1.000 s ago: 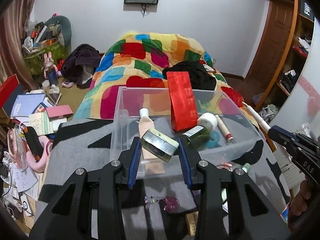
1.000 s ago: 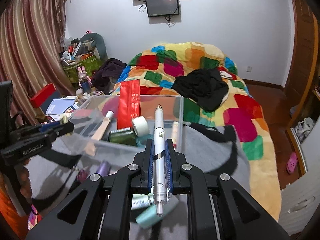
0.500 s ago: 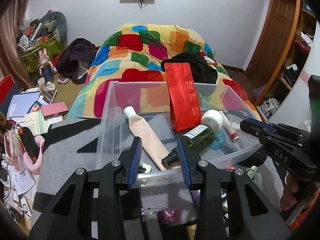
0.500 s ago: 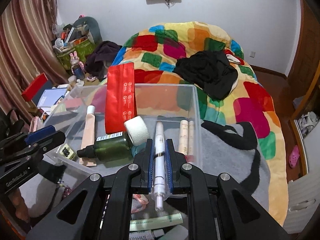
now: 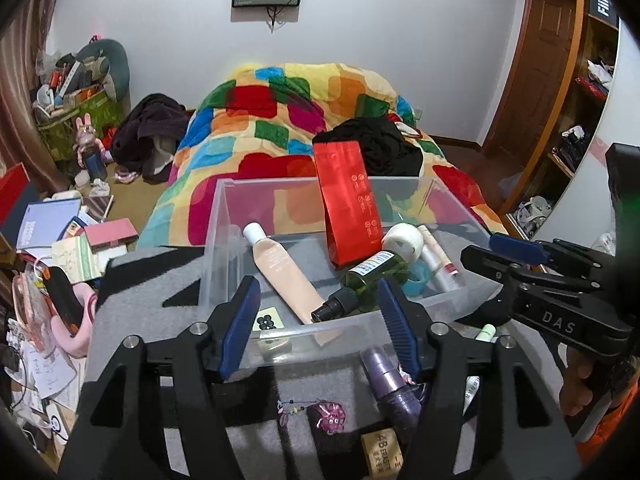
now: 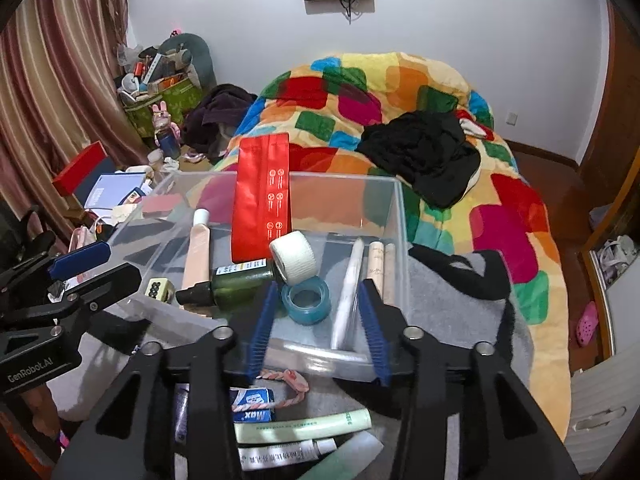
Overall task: Organize objects
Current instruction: 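Grasp the pink keychain with the left tool while the right tool grasps the mint bottle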
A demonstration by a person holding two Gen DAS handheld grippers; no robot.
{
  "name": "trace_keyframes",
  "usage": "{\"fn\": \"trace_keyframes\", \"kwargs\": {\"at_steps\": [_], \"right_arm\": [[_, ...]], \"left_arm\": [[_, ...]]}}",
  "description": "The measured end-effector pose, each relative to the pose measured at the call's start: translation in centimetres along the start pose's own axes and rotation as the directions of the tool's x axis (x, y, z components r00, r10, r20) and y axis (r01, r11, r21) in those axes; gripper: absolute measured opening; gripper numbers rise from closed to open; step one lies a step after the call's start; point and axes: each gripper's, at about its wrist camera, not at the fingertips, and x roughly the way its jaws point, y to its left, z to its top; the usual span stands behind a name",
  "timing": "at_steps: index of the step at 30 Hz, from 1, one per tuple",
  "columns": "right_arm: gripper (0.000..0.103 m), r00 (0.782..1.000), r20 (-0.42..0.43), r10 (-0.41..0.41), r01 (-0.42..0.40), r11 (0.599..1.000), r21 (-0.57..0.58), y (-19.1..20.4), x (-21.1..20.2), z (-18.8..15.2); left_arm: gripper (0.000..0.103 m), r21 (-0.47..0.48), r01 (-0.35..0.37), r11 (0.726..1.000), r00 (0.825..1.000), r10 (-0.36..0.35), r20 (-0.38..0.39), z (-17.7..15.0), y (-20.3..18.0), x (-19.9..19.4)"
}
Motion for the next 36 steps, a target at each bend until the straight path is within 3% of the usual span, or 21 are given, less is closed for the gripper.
{"fn": "trace_keyframes", "kwargs": {"at_steps": [3, 11, 18, 23, 26, 30, 32, 36], "right_arm": [[0.059, 1.000, 0.027, -0.002, 0.002, 1.000, -0.006, 0.0, -1.3, -0.2], [0.079, 0.994, 0.095, -0.057, 0.062, 0.997, -0.044, 0.6, -4.5, -1.8], [0.080, 0.996, 0.036, -0.079, 0.081, 0.996, -0.038, 0.2, -4.2, -5.1], [0.080, 0.997, -0.042, -0.062, 0.062, 0.998, 0.010, -0.8, -3.0, -7.8], [0.080, 0.995, -0.094, -0.046, 0.050, 0.998, 0.048, -1.5, -1.9, -9.5], [0.079, 0.989, -0.144, -0.042, 0.059, 0.992, 0.114, -3.0, -0.7, -10.9], [0.076, 0.991, -0.127, -0.046, 0.062, 0.990, 0.126, -3.2, -1.0, -10.9], [0.060, 0.990, -0.132, -0.045, 0.063, 0.989, 0.137, -3.6, -0.8, -10.6]], "left_arm": [[0.086, -0.002, -0.006, 1.000, 0.999, 0.006, 0.033, 0.0, 0.1, -1.2], [0.087, -0.008, -0.013, 1.000, 0.999, 0.013, 0.032, -1.8, 1.0, -2.6], [0.087, -0.034, -0.011, 0.999, 0.996, 0.008, -0.094, -5.9, 1.8, -0.4], [0.087, -0.030, -0.023, 0.999, 0.980, 0.017, -0.200, -8.7, 1.9, 2.0], [0.087, 0.021, -0.057, 0.998, 0.981, 0.060, -0.184, -9.5, 0.9, 2.0], [0.082, 0.031, -0.055, 0.998, 0.981, 0.060, -0.185, -9.5, 0.4, 2.0], [0.078, 0.026, -0.052, 0.998, 0.981, 0.056, -0.187, -9.3, 0.3, 2.1], [0.068, 0.021, -0.039, 0.999, 0.981, 0.042, -0.188, -8.7, 0.0, 2.2]]}}
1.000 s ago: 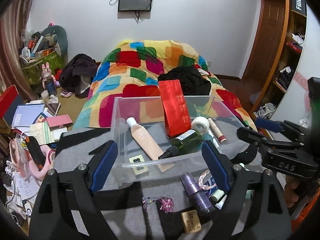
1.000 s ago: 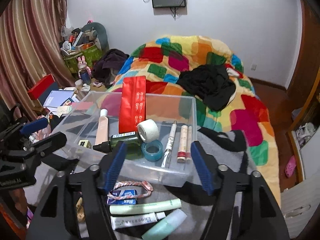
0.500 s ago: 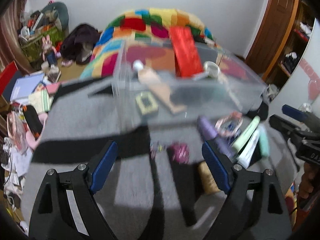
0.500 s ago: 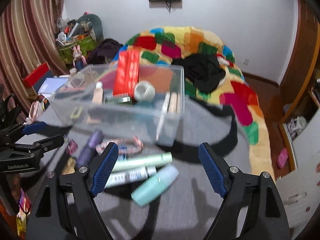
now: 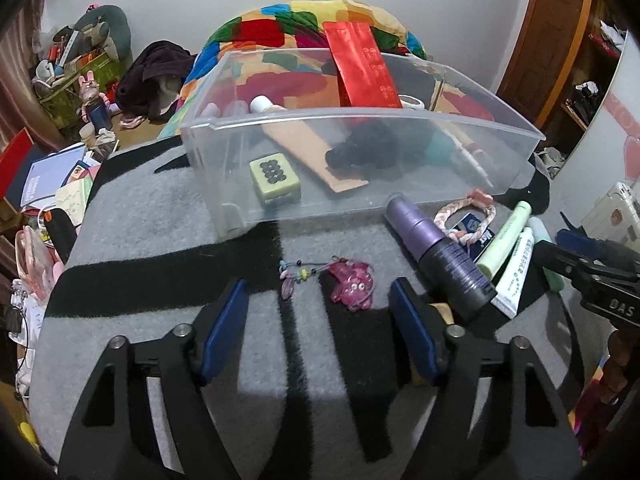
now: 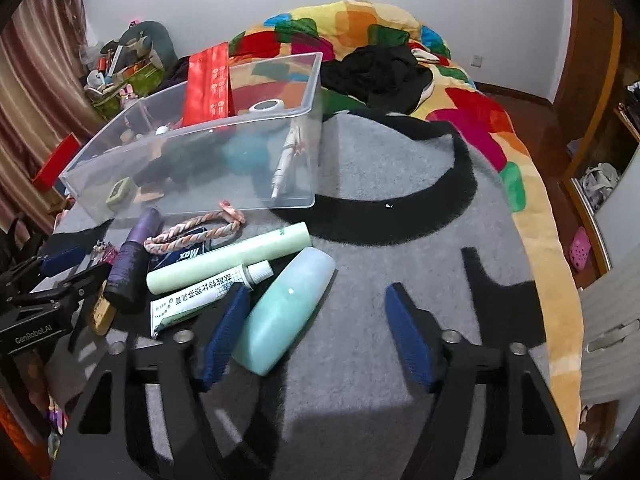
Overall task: Organize objects
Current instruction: 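Grasp the pink keychain with the left tool while the right tool grasps the mint bottle, then drop the pink keychain into the clear box with the left tool while the right tool drops the mint bottle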
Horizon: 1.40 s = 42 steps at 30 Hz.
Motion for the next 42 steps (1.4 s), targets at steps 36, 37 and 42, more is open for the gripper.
{"fn": "trace_keyframes", "kwargs": {"at_steps": [36, 37, 42], "right_arm": [[0.023, 0.965, 0.259, 0.037, -0.003, 0.992, -0.129, 5.0, -6.3, 4.5], [0.023, 0.963, 0.266, 0.042, -0.007, 0.991, -0.131, 5.1, -6.4, 4.9], [0.023, 0.951, 0.303, 0.058, -0.012, 0.989, -0.149, 5.9, -6.8, 6.6]], "left_arm": [[0.022, -0.021, 0.032, 0.999, 0.962, -0.025, 0.271, 4.2, 0.9, -7.5], [0.022, -0.021, 0.032, 0.999, 0.961, -0.025, 0.277, 4.6, 0.9, -7.6], [0.022, -0.028, 0.043, 0.999, 0.952, -0.032, 0.303, 6.0, 0.9, -8.0]]}}
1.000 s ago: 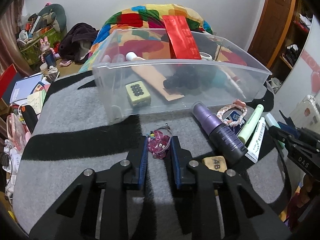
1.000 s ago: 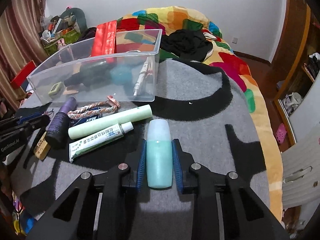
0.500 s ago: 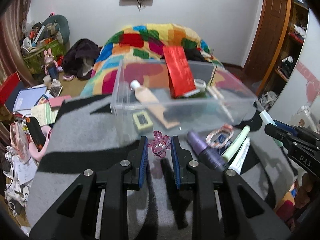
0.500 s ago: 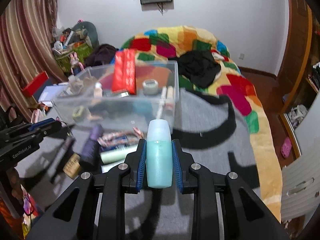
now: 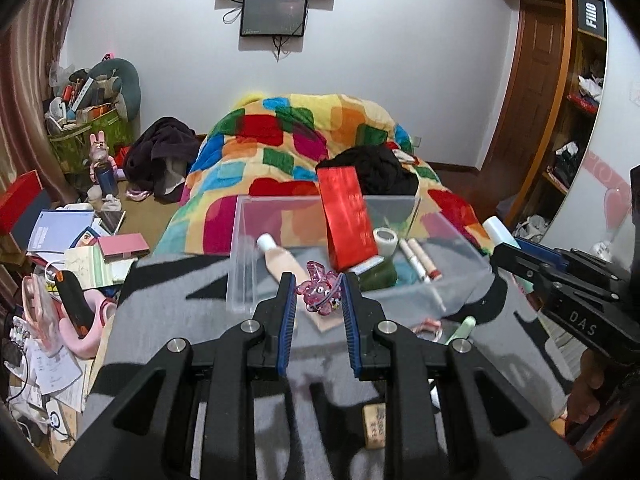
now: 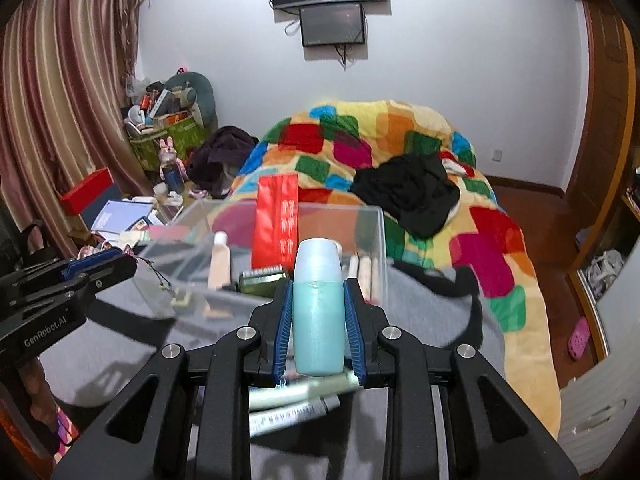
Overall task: Organize objects
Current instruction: 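Drop the pink keychain into the clear box with the left tool while the right tool drops the mint bottle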
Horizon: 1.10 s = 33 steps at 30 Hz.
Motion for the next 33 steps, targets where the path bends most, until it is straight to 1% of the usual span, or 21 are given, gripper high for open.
{"fn": "trace_keyframes", "kwargs": {"at_steps": [6, 8, 10, 13, 17, 20, 23, 28, 29, 30, 32, 33], "right_arm": [[0.023, 0.999, 0.039, -0.001, 0.002, 1.000, -0.028, 0.8, 0.4, 2.1], [0.023, 0.999, 0.038, 0.004, -0.003, 1.000, -0.029, 0.8, 0.9, 2.6], [0.023, 1.000, 0.020, 0.017, -0.016, 1.000, -0.025, 0.8, 1.9, 3.1], [0.023, 0.999, -0.027, 0.032, -0.032, 0.999, -0.018, 0.6, 3.8, 3.3], [0.023, 0.994, -0.106, 0.023, -0.025, 0.999, -0.020, 0.4, 6.6, 2.9], [0.023, 0.987, -0.161, 0.022, -0.026, 0.999, -0.019, 0.1, 8.4, 2.7], [0.023, 0.980, -0.197, -0.006, -0.003, 0.999, -0.045, 0.2, 10.0, 2.7], [0.023, 0.968, -0.249, -0.016, -0.004, 0.997, -0.077, 0.6, 11.9, 2.2], [0.023, 0.965, -0.261, -0.012, -0.008, 0.997, -0.079, 0.7, 12.1, 2.0], [0.023, 0.962, -0.274, -0.005, -0.017, 0.997, -0.079, 0.7, 12.3, 1.9], [0.023, 0.956, -0.294, 0.005, -0.028, 0.997, -0.075, 0.9, 12.5, 1.6], [0.025, 0.955, -0.295, 0.005, -0.029, 0.997, -0.075, 0.9, 12.4, 1.5]], "left_arm": [[0.022, -0.023, -0.006, 1.000, 0.999, 0.007, 0.048, 2.1, 0.4, -0.1], [0.022, -0.030, -0.010, 1.000, 0.998, 0.012, 0.058, 2.7, 0.5, 0.1], [0.022, -0.033, -0.017, 0.999, 0.998, 0.019, 0.053, 3.0, 0.7, 0.6], [0.022, -0.041, -0.024, 0.999, 0.999, 0.025, 0.025, 2.9, 1.0, 2.0], [0.022, -0.044, -0.028, 0.999, 0.998, 0.026, -0.049, 2.2, 1.3, 4.7], [0.022, -0.043, -0.025, 0.999, 0.993, 0.020, -0.120, 1.3, 1.4, 6.7], [0.022, -0.031, -0.022, 0.999, 0.987, 0.017, -0.161, 0.6, 1.0, 7.9], [0.023, 0.000, -0.020, 1.000, 0.985, 0.019, -0.169, 0.0, 0.3, 8.1], [0.023, 0.003, -0.010, 1.000, 0.985, 0.010, -0.173, 0.0, 0.2, 8.0], [0.027, 0.003, -0.004, 1.000, 0.985, 0.005, -0.175, 0.2, 0.2, 8.0], [0.036, 0.005, 0.002, 1.000, 0.985, -0.001, -0.173, 0.3, 0.1, 7.8], [0.043, 0.010, -0.001, 1.000, 0.986, 0.002, -0.166, 0.3, 0.0, 7.6]]}}
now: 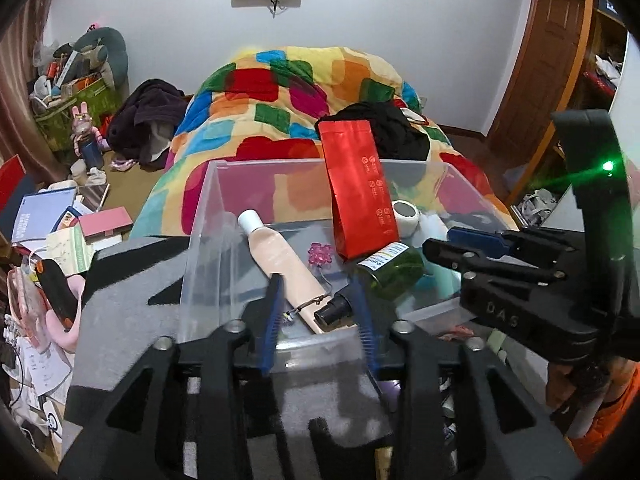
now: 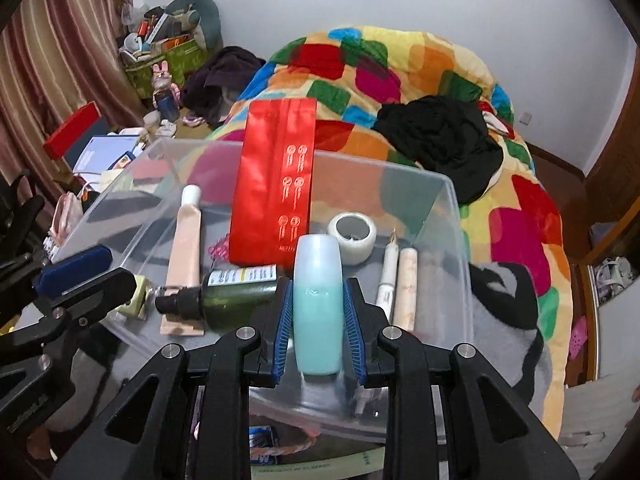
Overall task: Organize objects
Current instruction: 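Drop the pink keychain into the clear box with the left tool while the right tool drops the mint bottle, then grasp the beige eraser with the left tool while the right tool grasps the white toothpaste tube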
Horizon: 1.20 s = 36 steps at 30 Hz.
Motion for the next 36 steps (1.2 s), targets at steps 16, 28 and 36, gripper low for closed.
{"fn": "trace_keyframes", "kwargs": {"at_steps": [16, 28, 36], "right_arm": [[0.078, 0.985, 0.164, -0.050, 0.050, 0.999, 0.001, 0.1, -7.5, -2.8], [0.081, 0.994, 0.102, -0.034, 0.027, 0.997, 0.066, -0.2, -8.4, -8.5], [0.081, 1.000, -0.019, -0.017, 0.019, 0.988, 0.150, -0.2, -4.6, -11.2]], "left_arm": [[0.086, 0.028, -0.010, 1.000, 0.996, 0.008, 0.083, -1.2, -1.0, -4.4], [0.095, 0.060, 0.006, 0.998, 1.000, -0.007, 0.010, -5.6, -2.0, -4.7], [0.095, 0.068, 0.023, 0.997, 0.997, -0.018, -0.074, -9.2, -3.1, -3.3]]}}
